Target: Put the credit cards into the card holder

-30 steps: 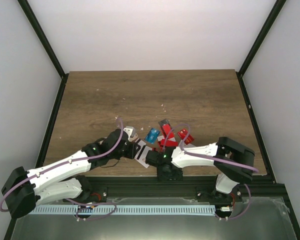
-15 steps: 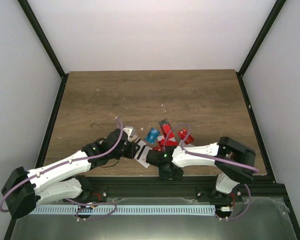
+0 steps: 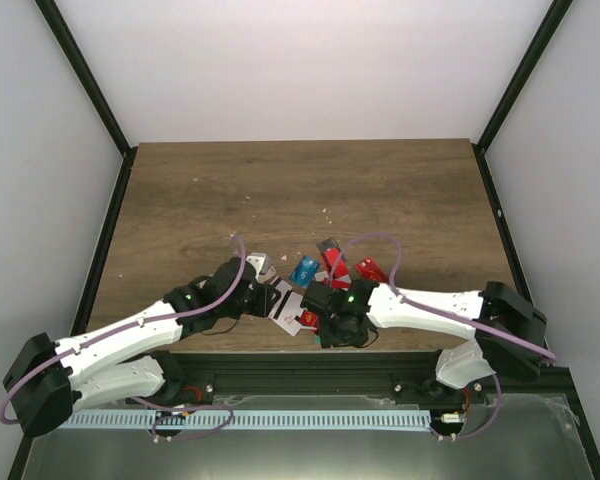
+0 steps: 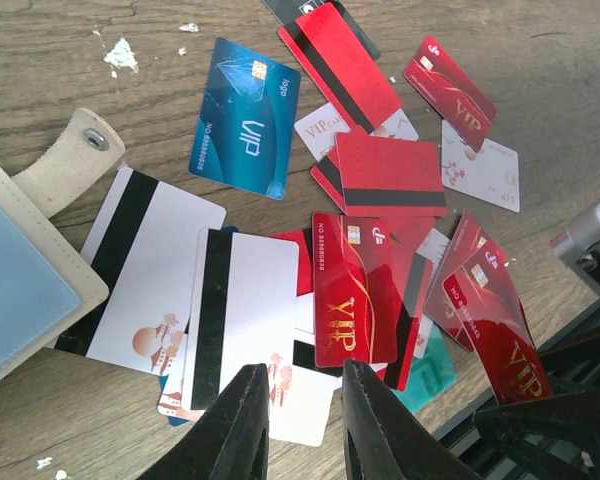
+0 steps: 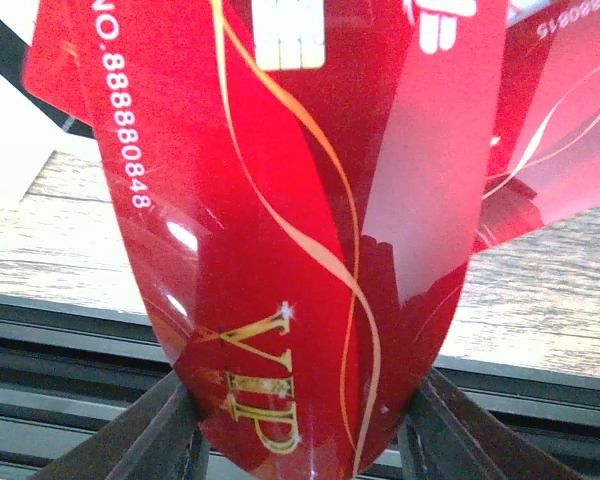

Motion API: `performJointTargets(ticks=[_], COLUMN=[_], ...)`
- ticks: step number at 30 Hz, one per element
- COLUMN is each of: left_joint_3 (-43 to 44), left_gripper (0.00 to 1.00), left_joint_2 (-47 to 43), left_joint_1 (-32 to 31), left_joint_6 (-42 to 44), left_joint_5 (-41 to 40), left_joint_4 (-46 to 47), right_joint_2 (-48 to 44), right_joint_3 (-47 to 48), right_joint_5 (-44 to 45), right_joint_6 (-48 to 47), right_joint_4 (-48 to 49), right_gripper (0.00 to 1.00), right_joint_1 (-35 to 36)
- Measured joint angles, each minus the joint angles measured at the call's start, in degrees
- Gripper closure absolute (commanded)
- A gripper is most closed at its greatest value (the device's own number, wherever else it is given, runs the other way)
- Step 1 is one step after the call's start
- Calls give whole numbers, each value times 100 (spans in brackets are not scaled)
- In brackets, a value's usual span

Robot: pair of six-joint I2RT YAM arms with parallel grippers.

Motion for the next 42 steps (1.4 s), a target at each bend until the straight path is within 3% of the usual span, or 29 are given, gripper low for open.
performJointTargets(ticks=[8,15,24,42], left_joint_3=[-66,-601,-894,-1010], left_gripper=[63,56,57,74], left_joint_2=[28,-411,-706,-660], left_joint_1=[39,369,605,765], left_joint_6=[-212,-638,-1064,-1281], left_joint_5=[387,1480,2483,2481], left_joint_4=[345,1373,2516,2949], right_joint_2=[-219,-625,-868,-938], right_joint_3=[48,402,654,654], right_joint_5=[31,-70,-186,-450], right_joint_6=[-232,-605,-807,-868], right_joint_4=[15,426,1095,1464], right_gripper=[49,49,49,48], right_joint_1=[-120,-317,-409,-415])
